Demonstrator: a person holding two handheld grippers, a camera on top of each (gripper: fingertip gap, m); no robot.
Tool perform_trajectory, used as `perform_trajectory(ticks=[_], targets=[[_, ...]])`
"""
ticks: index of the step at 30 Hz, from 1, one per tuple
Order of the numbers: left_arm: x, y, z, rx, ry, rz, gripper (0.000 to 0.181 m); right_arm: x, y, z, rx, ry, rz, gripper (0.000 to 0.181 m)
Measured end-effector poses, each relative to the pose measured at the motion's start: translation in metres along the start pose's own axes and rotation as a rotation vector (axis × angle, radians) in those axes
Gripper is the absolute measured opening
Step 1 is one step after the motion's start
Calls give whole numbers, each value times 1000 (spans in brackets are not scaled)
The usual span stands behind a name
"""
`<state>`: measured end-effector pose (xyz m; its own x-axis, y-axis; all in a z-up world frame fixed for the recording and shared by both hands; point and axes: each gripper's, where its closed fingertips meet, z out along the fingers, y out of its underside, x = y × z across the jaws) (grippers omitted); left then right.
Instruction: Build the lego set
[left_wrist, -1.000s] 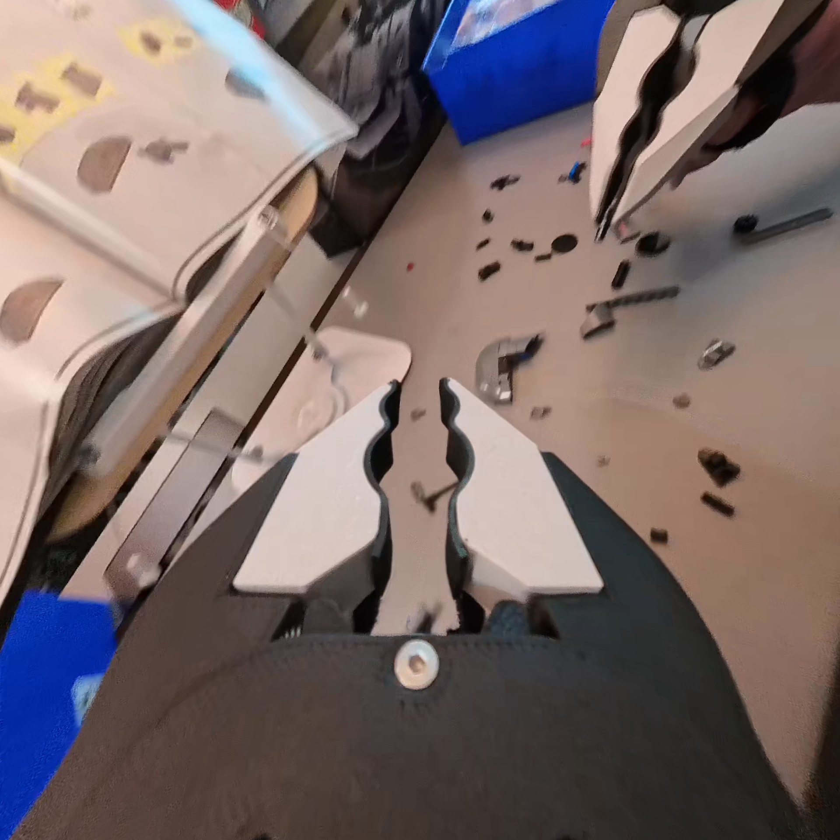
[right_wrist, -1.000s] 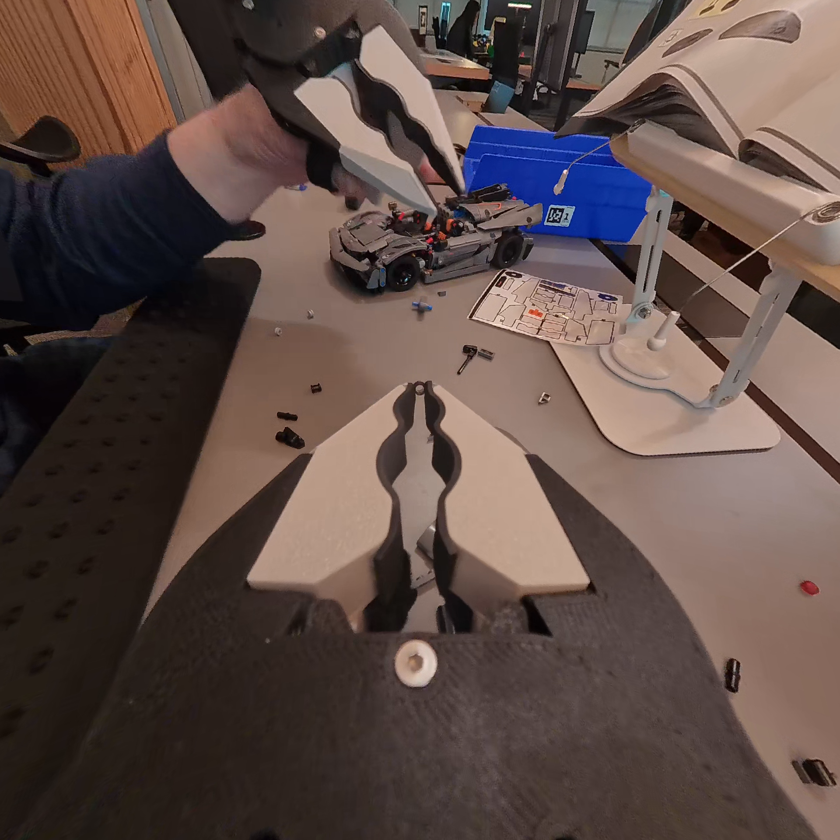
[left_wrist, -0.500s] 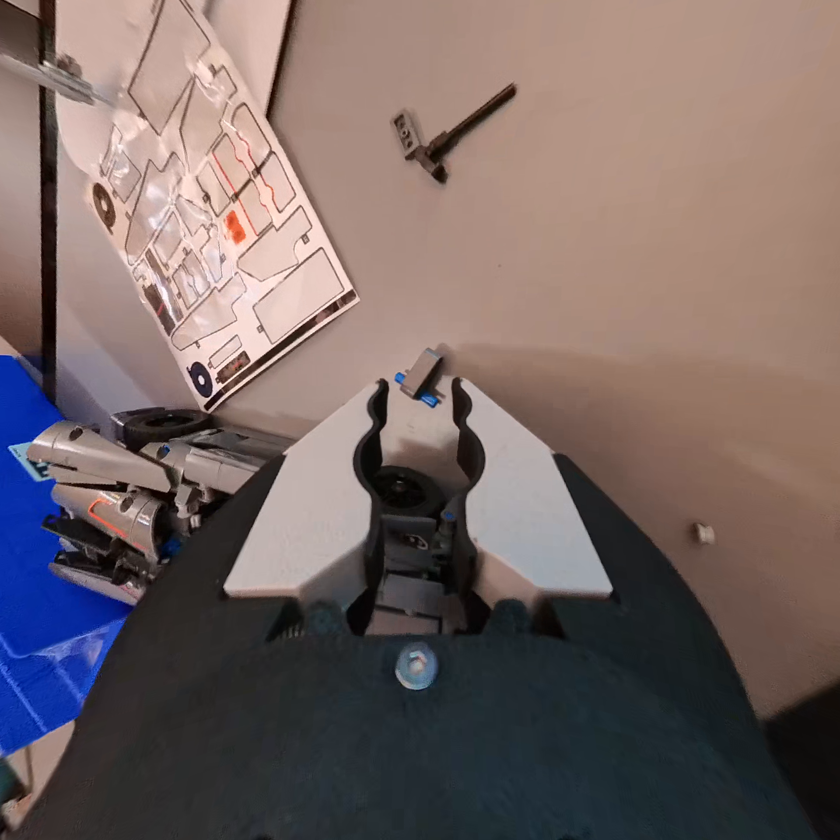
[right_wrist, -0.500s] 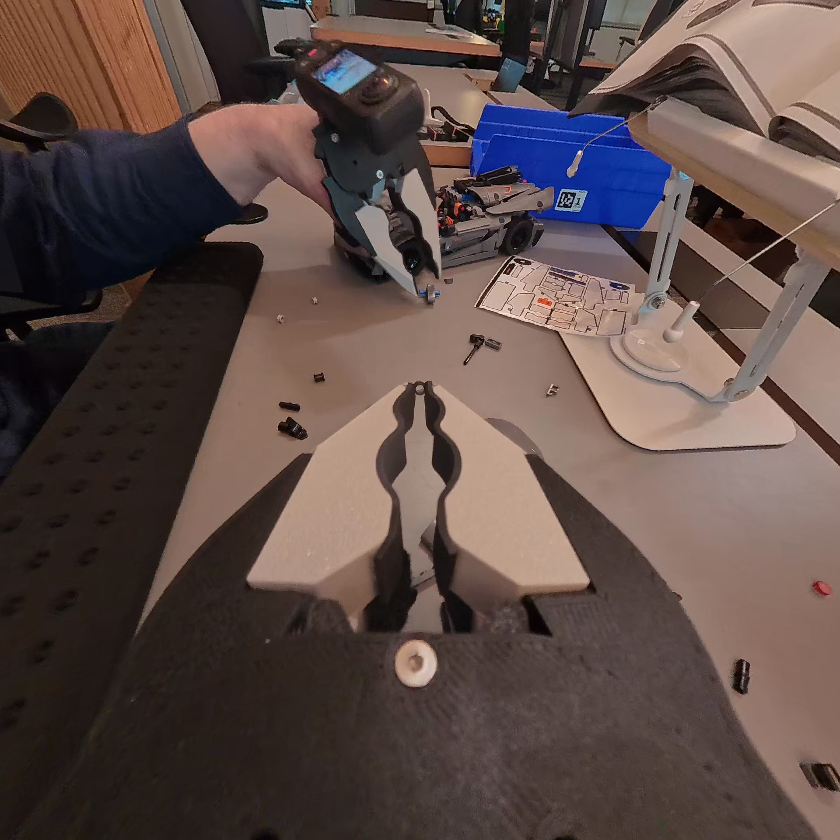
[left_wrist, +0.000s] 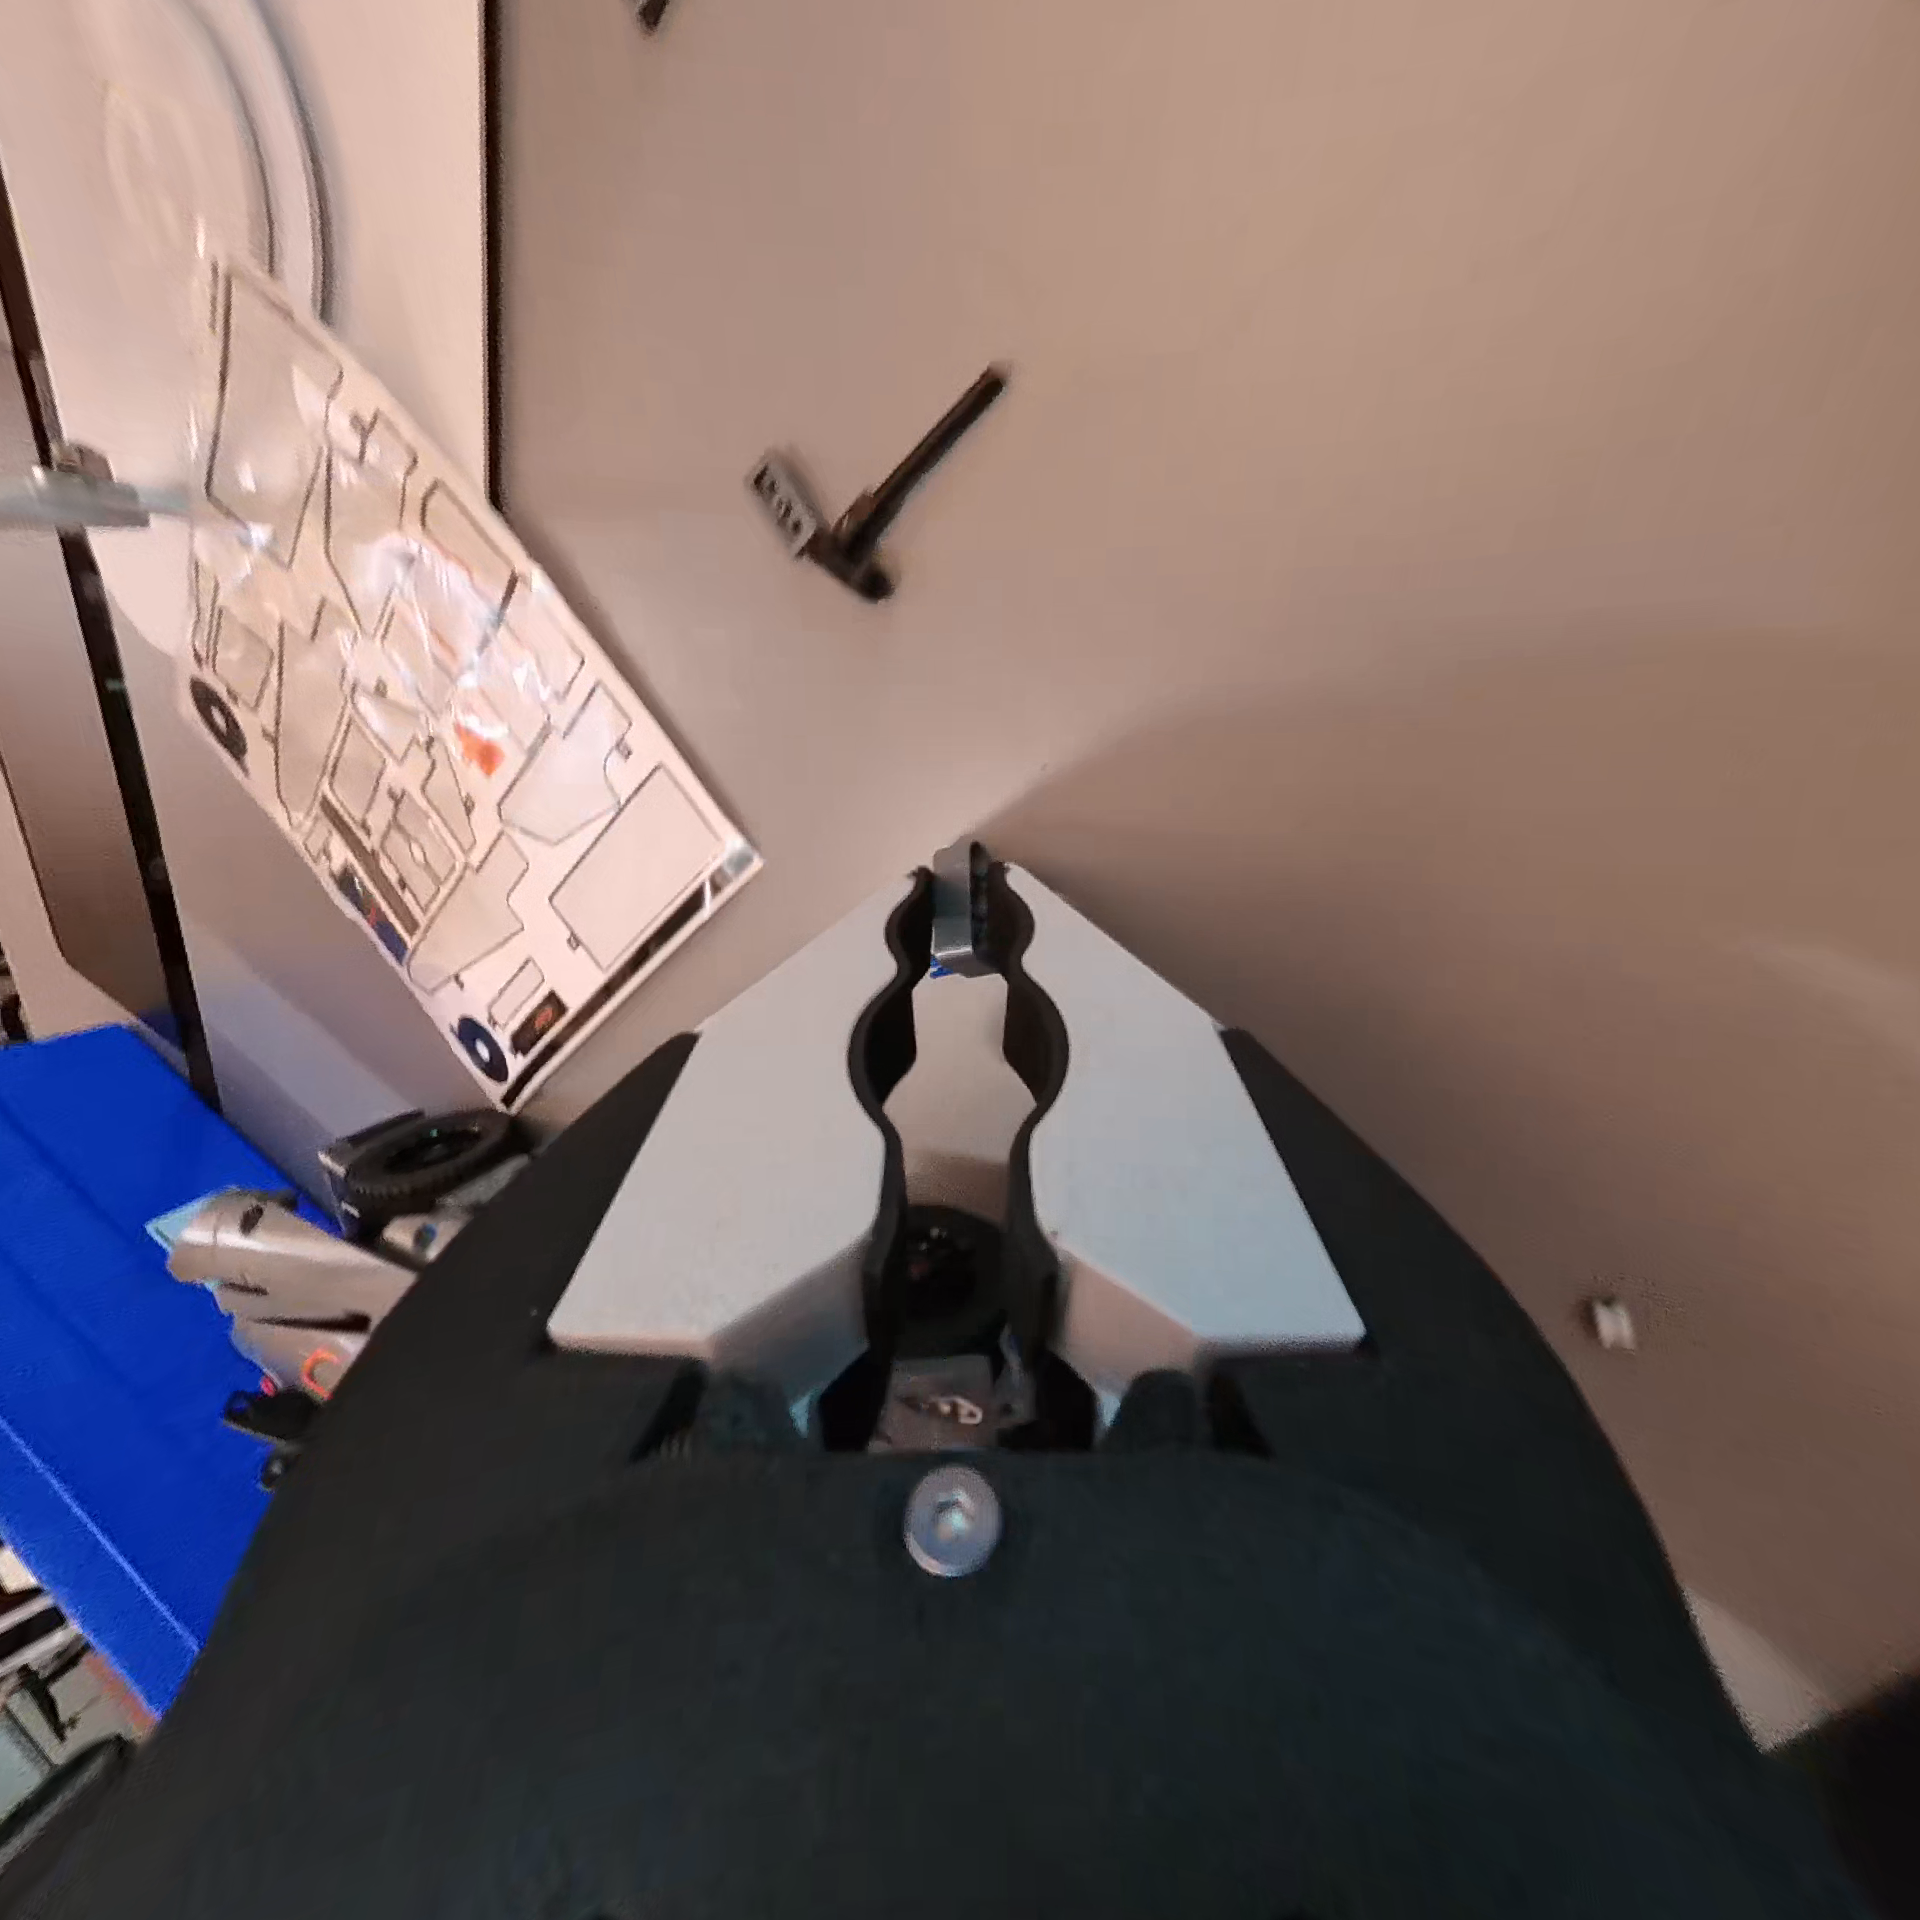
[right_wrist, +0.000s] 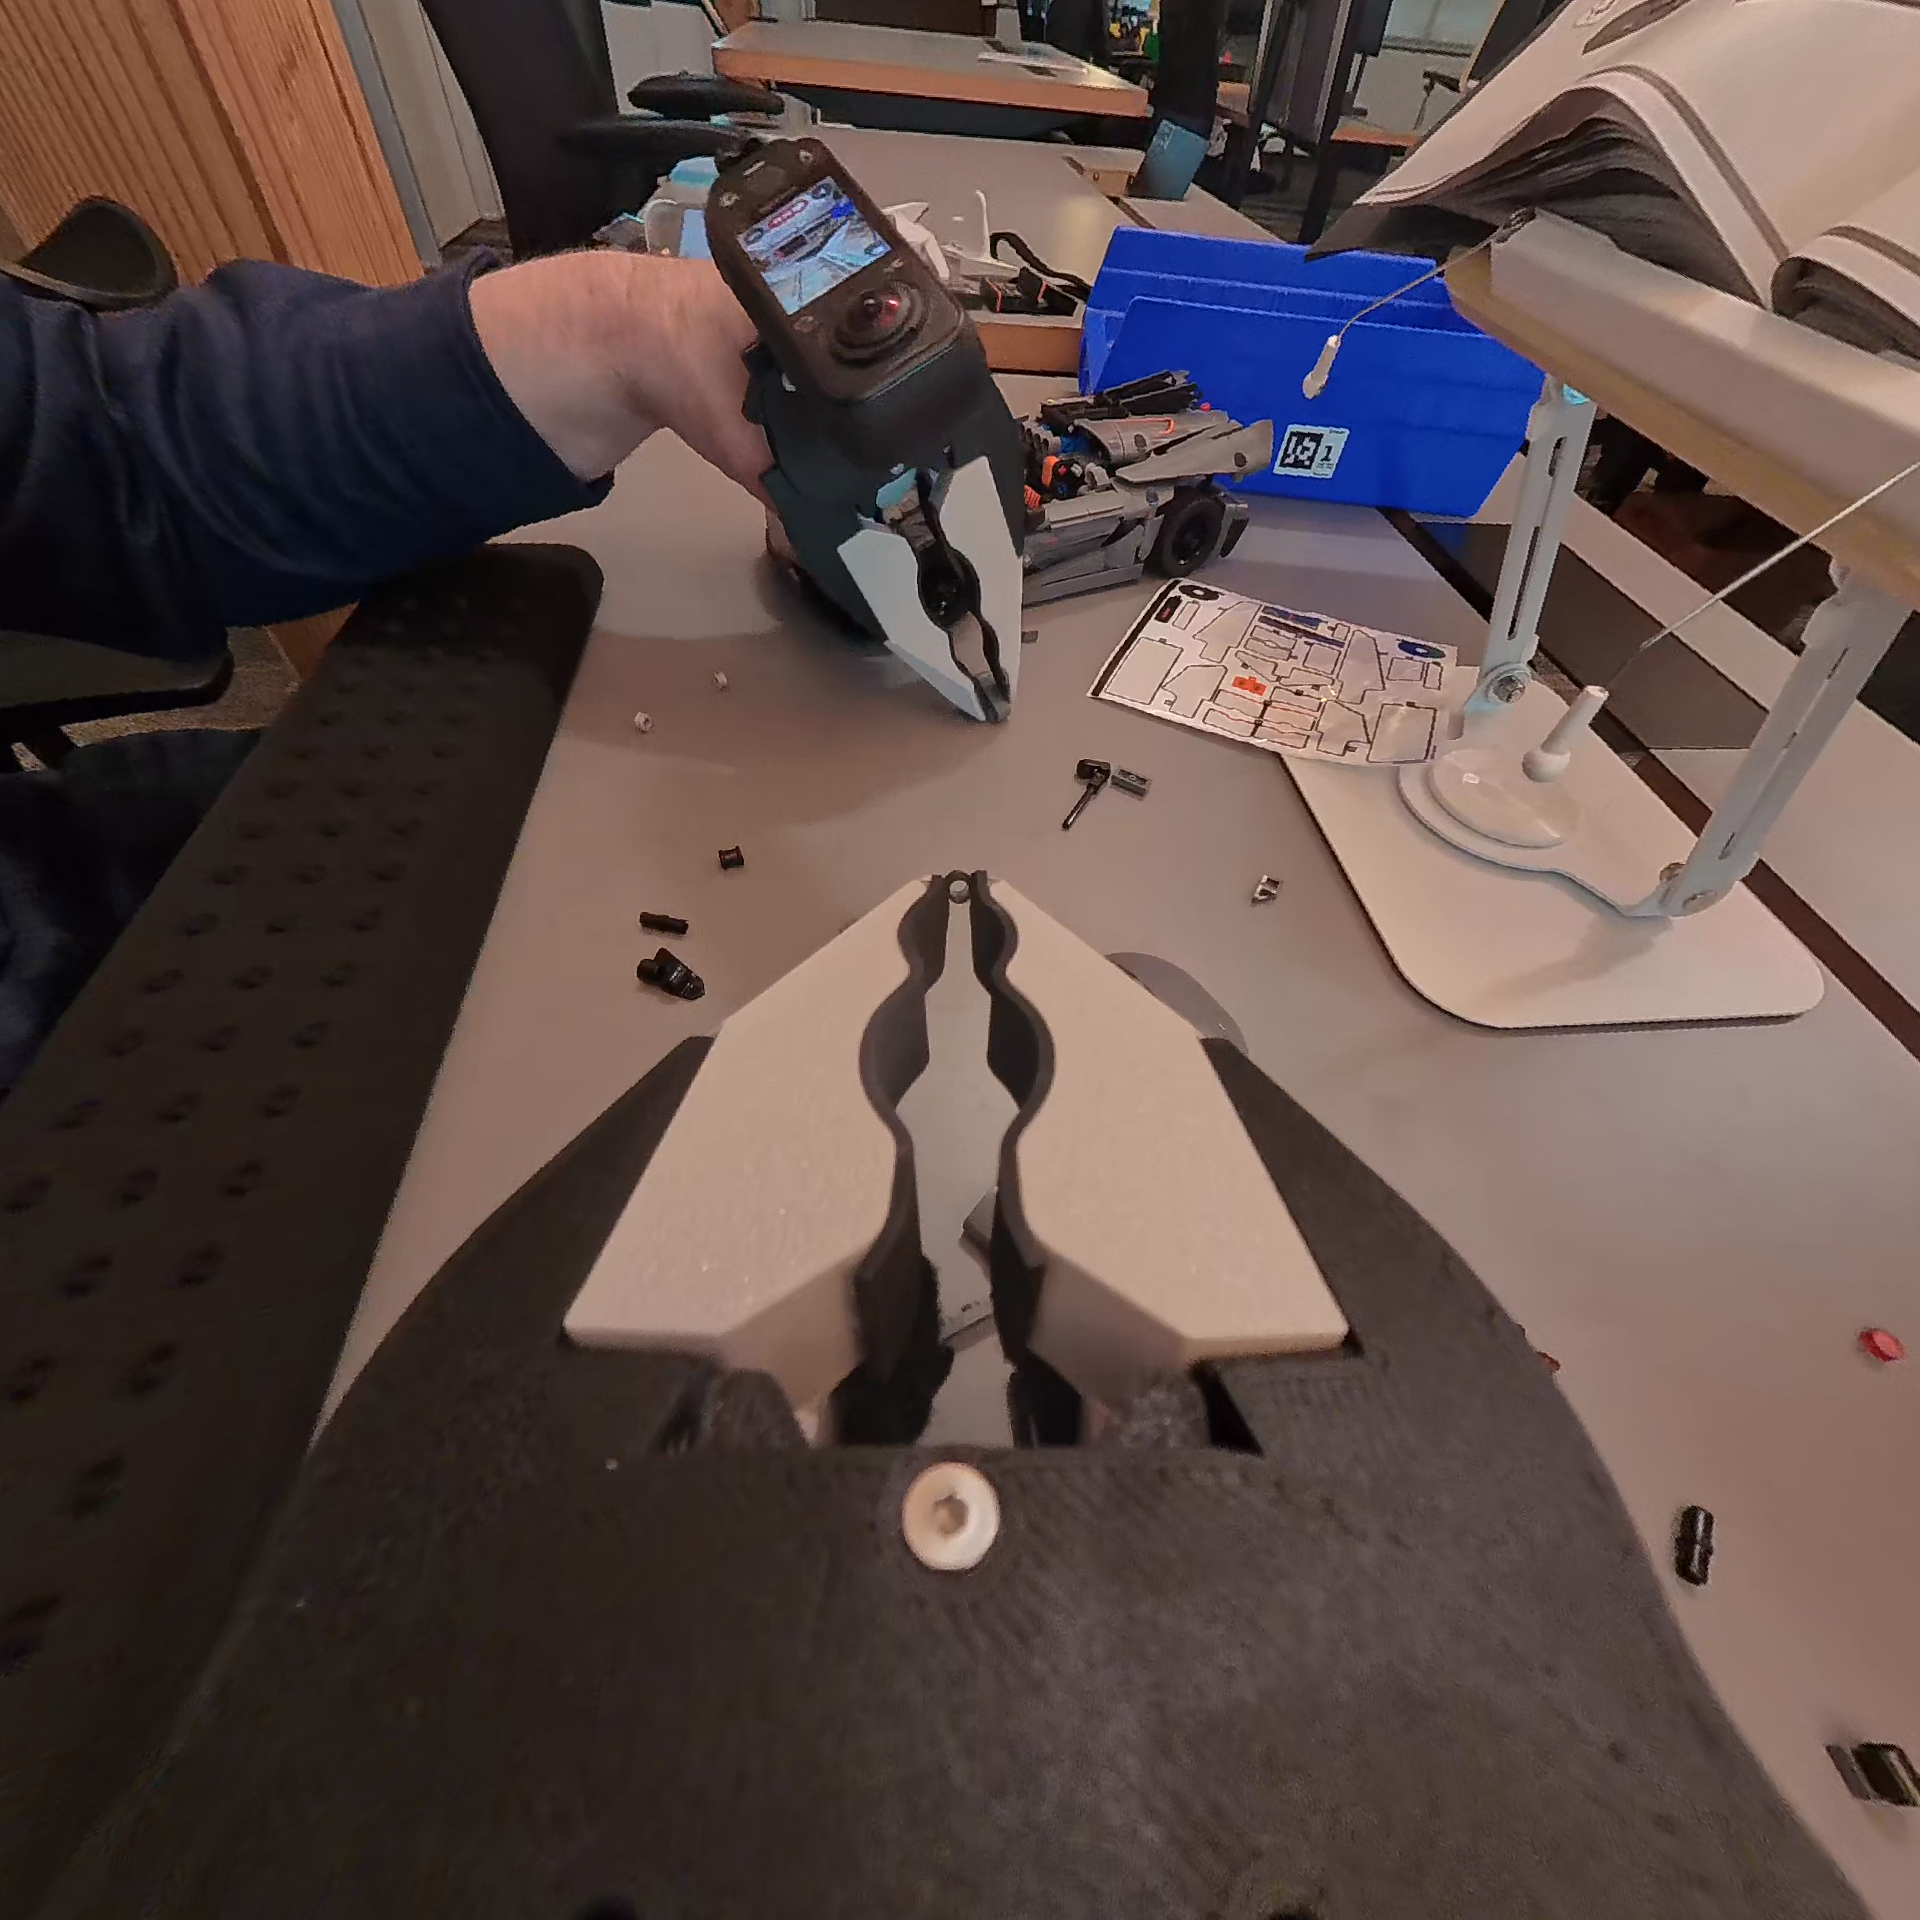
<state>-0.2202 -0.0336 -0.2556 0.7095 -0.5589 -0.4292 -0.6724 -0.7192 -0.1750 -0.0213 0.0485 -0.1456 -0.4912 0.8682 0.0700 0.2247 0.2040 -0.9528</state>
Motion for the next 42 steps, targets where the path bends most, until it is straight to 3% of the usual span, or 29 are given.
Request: perform_trajectory(ticks=[7,12,15,20,26,34,42], targets=[[41,-83,-15,193,107,167,8,4,0,-3,6,11,10,2],[77,-131,-8,239,172,302,8,5,1,-4,1,14,8,2],[70,-129,-11,243,154,255,24,5,0,-5,5,15,9,2],[58,-112,-22,307,194,124,31,3,1,-3,-1,7,9,2],[68,-107,-15,292,233,143,25,4,6,-1,-19,3,14,2],[71,-115,-12,343,241,155,0,4,8,-1,-29,2,17,2],[70,-118,-11,344,261,91,17,3,8,0,-37,1,10,2]])
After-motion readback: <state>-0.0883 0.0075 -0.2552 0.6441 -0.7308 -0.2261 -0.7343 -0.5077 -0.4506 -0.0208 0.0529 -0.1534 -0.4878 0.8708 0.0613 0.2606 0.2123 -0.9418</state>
